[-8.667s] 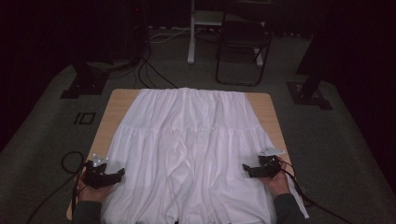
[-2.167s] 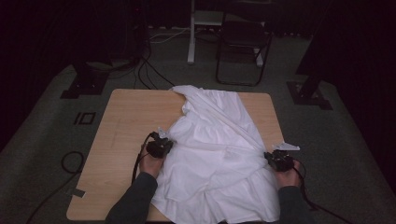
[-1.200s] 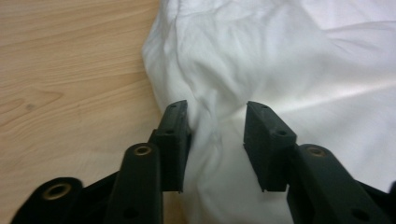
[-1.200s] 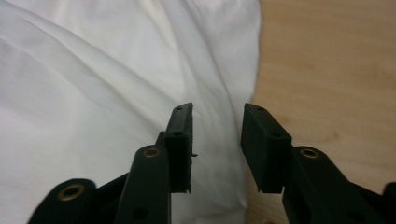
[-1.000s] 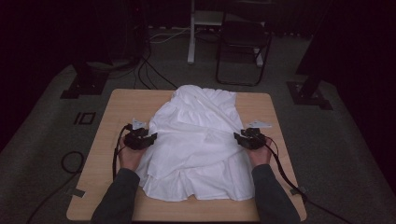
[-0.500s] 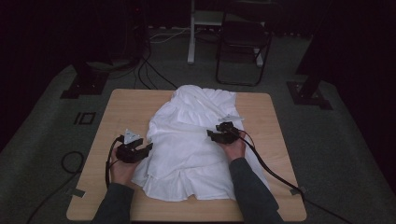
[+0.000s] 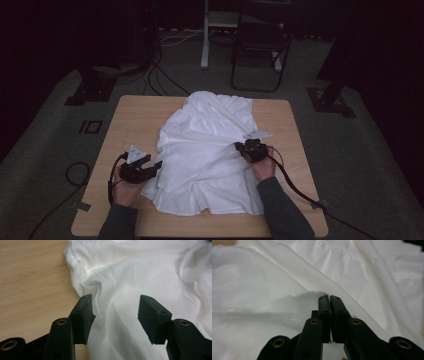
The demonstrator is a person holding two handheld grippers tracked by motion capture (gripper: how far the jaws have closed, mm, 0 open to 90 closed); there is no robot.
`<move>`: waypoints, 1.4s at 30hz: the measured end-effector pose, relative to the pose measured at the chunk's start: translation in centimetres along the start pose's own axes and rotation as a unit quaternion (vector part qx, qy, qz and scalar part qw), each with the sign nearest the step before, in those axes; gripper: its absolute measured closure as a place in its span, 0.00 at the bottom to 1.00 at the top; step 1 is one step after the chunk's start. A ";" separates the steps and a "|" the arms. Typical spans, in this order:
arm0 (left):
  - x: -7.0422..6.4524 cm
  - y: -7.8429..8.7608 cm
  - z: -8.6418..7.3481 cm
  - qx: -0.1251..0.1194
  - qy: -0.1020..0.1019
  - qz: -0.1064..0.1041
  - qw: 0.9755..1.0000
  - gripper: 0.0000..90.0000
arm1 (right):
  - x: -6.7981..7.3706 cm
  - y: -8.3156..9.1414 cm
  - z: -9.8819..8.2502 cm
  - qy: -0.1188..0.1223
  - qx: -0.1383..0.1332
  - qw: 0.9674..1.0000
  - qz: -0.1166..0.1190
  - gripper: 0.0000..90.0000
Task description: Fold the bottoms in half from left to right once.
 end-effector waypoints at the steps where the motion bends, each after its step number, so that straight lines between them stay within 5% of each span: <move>1: 0.0 0.4 -0.2 0.004 -0.004 0.001 1.000 0.49 | -0.1 1.2 0.0 0.004 -0.008 1.000 0.003 0.97; 8: -0.5 2.2 -2.3 0.015 0.007 -0.011 1.000 0.46 | -1.0 8.4 -2.0 0.027 -0.027 0.999 0.007 0.97; 13: -1.3 1.9 -5.2 0.057 -0.005 -0.016 0.998 0.45 | -1.9 12.1 -4.5 0.007 -0.033 0.999 -0.009 0.97; 16: -1.2 1.4 -6.5 0.083 -0.015 -0.001 0.996 0.45 | -2.5 13.8 -5.8 -0.005 -0.036 0.999 -0.023 0.97; 20: -0.9 1.0 -7.0 0.098 -0.018 0.007 0.995 0.47 | -2.9 15.3 -6.8 -0.018 -0.042 0.998 -0.030 0.97; 23: -1.7 1.1 -6.9 0.095 -0.028 -0.017 0.995 0.83 | -3.1 16.5 -8.3 -0.026 -0.042 0.998 -0.036 0.97; 25: -1.9 1.5 -6.7 0.087 -0.028 -0.027 0.995 0.98 | -3.0 16.9 -9.0 -0.030 -0.042 0.998 -0.036 0.97; 30: -1.9 4.2 -5.1 0.042 -0.017 -0.029 0.999 1.00 | -2.5 18.1 -10.3 -0.026 -0.033 0.999 -0.033 0.97; 36: -2.4 8.3 -4.6 0.011 0.006 -0.047 0.999 1.00 | -1.9 20.0 -11.6 -0.029 -0.032 0.998 -0.036 0.98; 42: -3.2 9.1 -5.8 0.018 0.008 -0.053 0.998 0.97 | -1.6 19.9 -14.4 -0.041 0.010 0.999 -0.034 0.96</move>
Point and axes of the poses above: each handheld gripper's, and its own axes: y roughly backward along the jaws, z roughly out of its top, x roughly to its left, the point moved 10 cm from there along -y, roughly forward along the jaws, and after that the axes turned 13 degrees about -x, right-handed, at the moved point
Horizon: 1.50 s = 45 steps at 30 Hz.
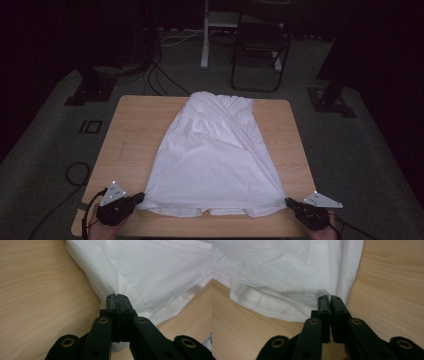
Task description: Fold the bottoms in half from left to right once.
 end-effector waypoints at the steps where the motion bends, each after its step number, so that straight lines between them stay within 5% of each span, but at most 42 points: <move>1: 0.1 -0.2 0.0 -0.001 0.003 0.004 1.000 0.88 | 0.0 -0.2 -0.2 0.001 0.008 1.000 -0.005 0.89; 4: 0.7 -0.5 0.6 -0.021 0.007 0.013 1.000 0.66 | -0.3 -0.2 0.3 0.001 0.007 1.000 -0.011 0.66; 6: 1.3 -0.7 1.1 -0.025 0.008 0.021 0.999 0.64 | -0.5 0.1 0.8 0.000 0.000 1.000 -0.011 0.61; 24: 5.0 -6.6 4.2 -0.020 -0.008 0.057 0.998 0.53 | -4.5 0.9 3.9 -0.011 -0.052 0.998 -0.032 0.56; 31: 5.8 -8.9 4.7 -0.012 -0.010 0.061 0.998 0.51 | -4.8 -0.7 5.1 -0.016 -0.061 0.997 -0.032 0.56; 39: 7.7 -13.3 6.2 0.001 0.008 0.066 0.998 0.50 | -2.9 -9.4 8.5 0.006 -0.050 0.999 0.012 0.58; 45: 9.2 -15.9 6.7 0.015 0.032 0.073 0.997 0.50 | -2.4 -15.0 10.4 0.020 -0.027 0.999 0.018 0.56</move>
Point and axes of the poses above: each handheld gripper's, and its own axes: y roughly backward along the jaws, z roughly out of its top, x roughly to its left, the point moved 10 cm from there along -y, roughly forward along the jaws, and after that the axes turned 13 degrees about -x, right-handed, at the moved point
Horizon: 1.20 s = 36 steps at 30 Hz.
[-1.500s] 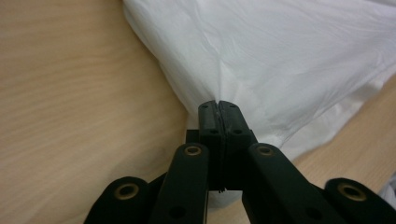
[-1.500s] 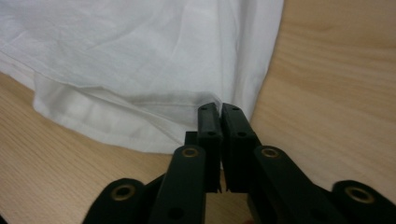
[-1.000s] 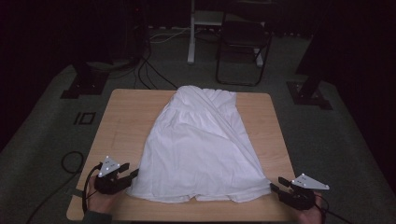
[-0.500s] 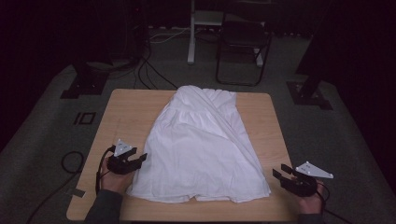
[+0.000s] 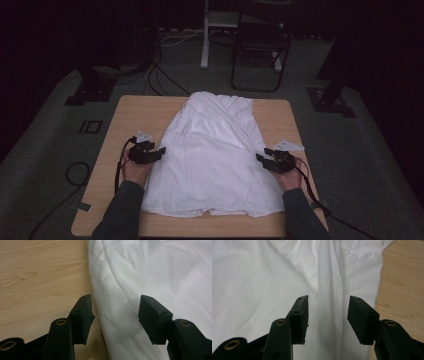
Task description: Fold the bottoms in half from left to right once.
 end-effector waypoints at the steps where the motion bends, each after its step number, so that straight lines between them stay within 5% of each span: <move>1: 0.2 -0.6 -0.1 0.005 0.007 0.002 1.000 0.50 | 0.0 -0.7 0.0 0.000 0.005 1.000 0.000 0.56; 5: 0.5 -2.0 -0.5 0.015 0.027 -0.001 1.000 0.51 | -0.4 -2.8 -0.3 -0.001 0.028 1.000 -0.009 0.56; 8: 0.2 -2.7 -1.1 0.030 0.028 -0.010 0.999 0.55 | -0.9 -4.3 -1.2 0.001 0.058 0.998 -0.020 0.78; 9: 0.1 -2.8 -1.3 0.036 0.021 -0.015 0.999 0.66 | -1.2 -4.3 -1.3 0.007 0.060 0.998 -0.030 0.92; 11: 0.1 -2.6 -1.3 0.036 0.016 -0.015 0.999 0.91 | -3.1 -3.8 -0.9 0.004 0.055 0.994 -0.092 0.99; 15: 0.0 -1.8 -1.0 0.025 0.003 -0.010 1.000 0.97 | -5.7 -3.3 -1.3 -0.037 0.052 0.990 -0.127 0.99; 24: -1.6 1.2 -2.6 0.012 -0.016 -0.022 1.000 0.97 | -4.6 -2.0 -3.4 -0.032 0.061 0.992 -0.109 0.99; 30: -3.5 4.4 -4.3 0.014 -0.041 -0.037 0.998 0.97 | -2.7 1.6 -5.0 -0.041 0.062 0.993 -0.089 0.99; 36: -4.8 7.3 -6.5 0.023 -0.043 -0.048 0.998 0.97 | -0.5 4.6 -6.4 -0.050 0.066 0.994 -0.066 0.99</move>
Point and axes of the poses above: each handheld gripper's, and its own axes: y roughly backward along the jaws, z roughly out of its top, x roughly to its left, the point moved 10 cm from there along -y, roughly forward along the jaws, and after that the axes turned 13 degrees about -x, right-handed, at the moved point
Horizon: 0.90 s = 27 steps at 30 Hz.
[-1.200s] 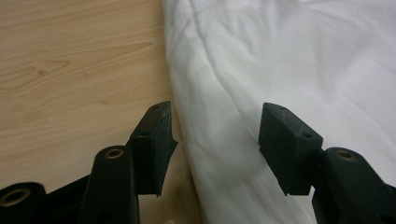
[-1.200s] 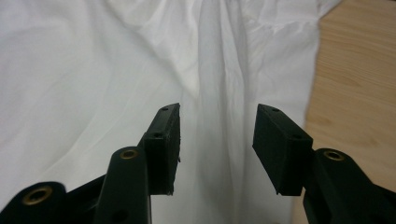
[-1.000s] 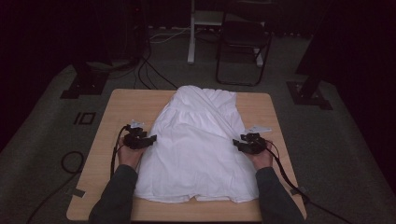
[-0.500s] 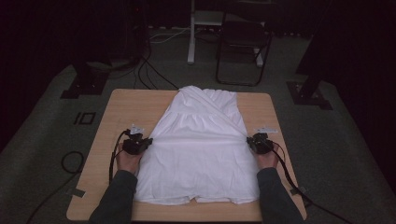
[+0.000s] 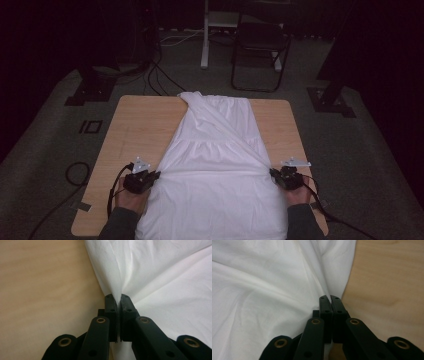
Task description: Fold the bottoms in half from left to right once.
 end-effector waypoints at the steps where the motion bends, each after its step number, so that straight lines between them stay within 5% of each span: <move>1: -0.2 0.4 -0.3 0.001 0.000 -0.003 1.000 0.97 | 0.3 0.4 -0.3 0.002 0.001 1.000 0.003 0.99; 5: -0.5 1.4 -0.7 -0.002 0.010 -0.017 1.000 0.94 | 1.2 1.7 -1.1 -0.001 0.009 1.000 0.016 0.99; 6: -0.4 1.5 -0.5 -0.008 0.010 -0.017 1.000 0.87 | 1.3 1.8 -1.1 0.001 0.011 1.000 0.016 0.97; 9: 0.2 1.7 1.1 -0.040 0.027 -0.021 0.999 0.64 | 1.3 1.5 -0.2 -0.005 0.004 1.000 0.020 0.71; 12: 1.3 1.3 3.1 -0.063 0.029 -0.012 0.998 0.55 | 1.8 0.7 1.9 -0.002 -0.011 0.999 0.034 0.59; 16: 2.8 -1.0 5.3 -0.069 0.037 0.000 0.997 0.53 | 3.6 -1.9 5.2 0.032 -0.027 0.998 0.054 0.54; 21: 3.8 -4.9 6.1 -0.038 0.046 0.005 0.998 0.53 | 5.3 -6.6 7.6 0.058 -0.019 0.996 0.067 0.53; 23: 3.9 -6.1 6.0 -0.026 0.047 0.005 0.999 0.53 | 5.4 -7.9 8.0 0.053 -0.014 0.996 0.069 0.55; 25: 4.0 -6.9 5.8 -0.021 0.049 0.010 0.999 0.54 | 5.1 -8.8 7.8 0.051 0.001 0.996 0.070 0.80; 27: 4.1 -7.1 5.8 -0.020 0.050 0.011 0.998 0.54 | 3.6 -8.6 8.5 0.061 -0.013 0.998 0.028 0.98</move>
Point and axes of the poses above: each handheld gripper's, and its own axes: y roughly backward along the jaws, z roughly out of its top, x roughly to its left, the point moved 10 cm from there along -y, roughly forward along the jaws, and after that the axes turned 13 degrees about -x, right-handed, at the moved point
